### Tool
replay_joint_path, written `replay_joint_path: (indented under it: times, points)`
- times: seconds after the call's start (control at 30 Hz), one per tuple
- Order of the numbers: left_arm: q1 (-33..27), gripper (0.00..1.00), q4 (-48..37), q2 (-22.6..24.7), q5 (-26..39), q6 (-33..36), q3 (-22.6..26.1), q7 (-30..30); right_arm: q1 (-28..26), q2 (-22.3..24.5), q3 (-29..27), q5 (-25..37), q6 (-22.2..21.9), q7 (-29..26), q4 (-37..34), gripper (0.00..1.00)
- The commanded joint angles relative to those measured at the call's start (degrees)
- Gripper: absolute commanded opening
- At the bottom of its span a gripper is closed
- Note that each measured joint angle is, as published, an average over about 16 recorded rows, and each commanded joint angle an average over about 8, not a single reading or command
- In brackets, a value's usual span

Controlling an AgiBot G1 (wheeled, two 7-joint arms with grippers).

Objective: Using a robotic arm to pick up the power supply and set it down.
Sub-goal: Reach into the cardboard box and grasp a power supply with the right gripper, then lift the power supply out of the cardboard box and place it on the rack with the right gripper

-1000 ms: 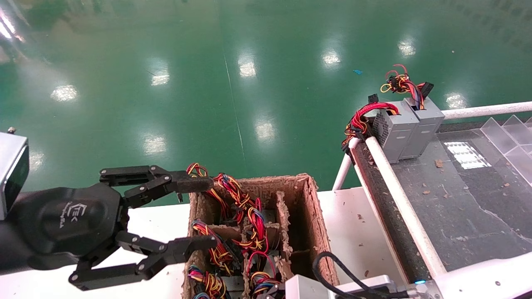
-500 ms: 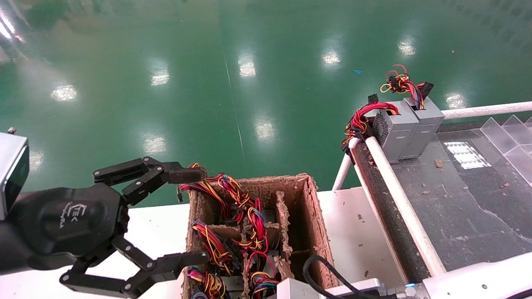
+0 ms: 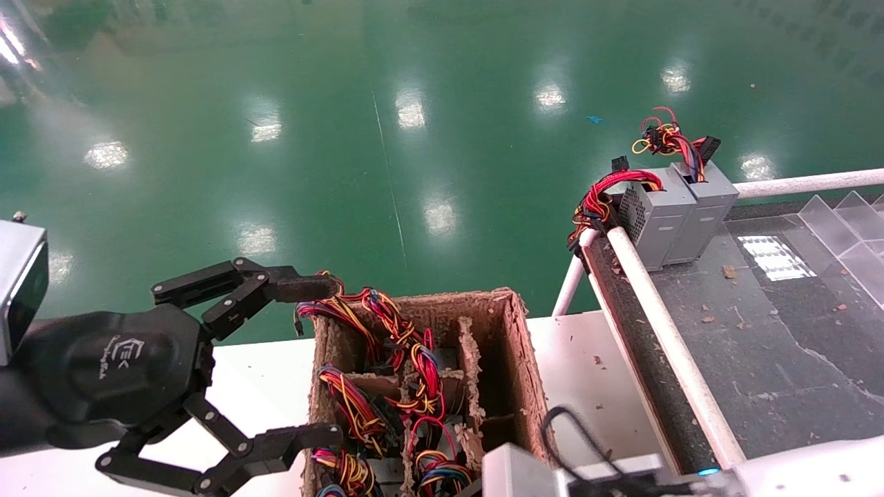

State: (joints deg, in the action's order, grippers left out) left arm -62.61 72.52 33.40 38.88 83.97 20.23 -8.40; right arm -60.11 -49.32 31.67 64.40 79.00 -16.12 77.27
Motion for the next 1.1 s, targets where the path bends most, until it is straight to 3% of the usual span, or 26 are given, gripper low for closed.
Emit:
replay_joint_path:
  times: [0.03,0.63,0.87,1.1]
  points:
    - [0.00,1.00,0.00,0.00,0.00,0.00,0.00,0.00,0.20,0.79,-0.96,-1.46,0.01,0.36,0.04,0.00]
    - [0.00,1.00,0.00,-0.01,-0.01,-0.01,0.01,0.01,0.62,15.06,-19.16,-23.88,1.27,7.03,-0.03,0.00]
    - [0.00,1.00,0.00,-0.01,-0.01,-0.01,0.02,0.01,0.76,21.33,-25.29,-25.85,-1.67,9.97,-0.46,0.00]
    - [-0.01,1.00,0.00,-0.01,-0.02,-0.01,0.02,0.01,2.41,26.24,-28.82,-22.43,-8.68,12.10,-1.98,0.00]
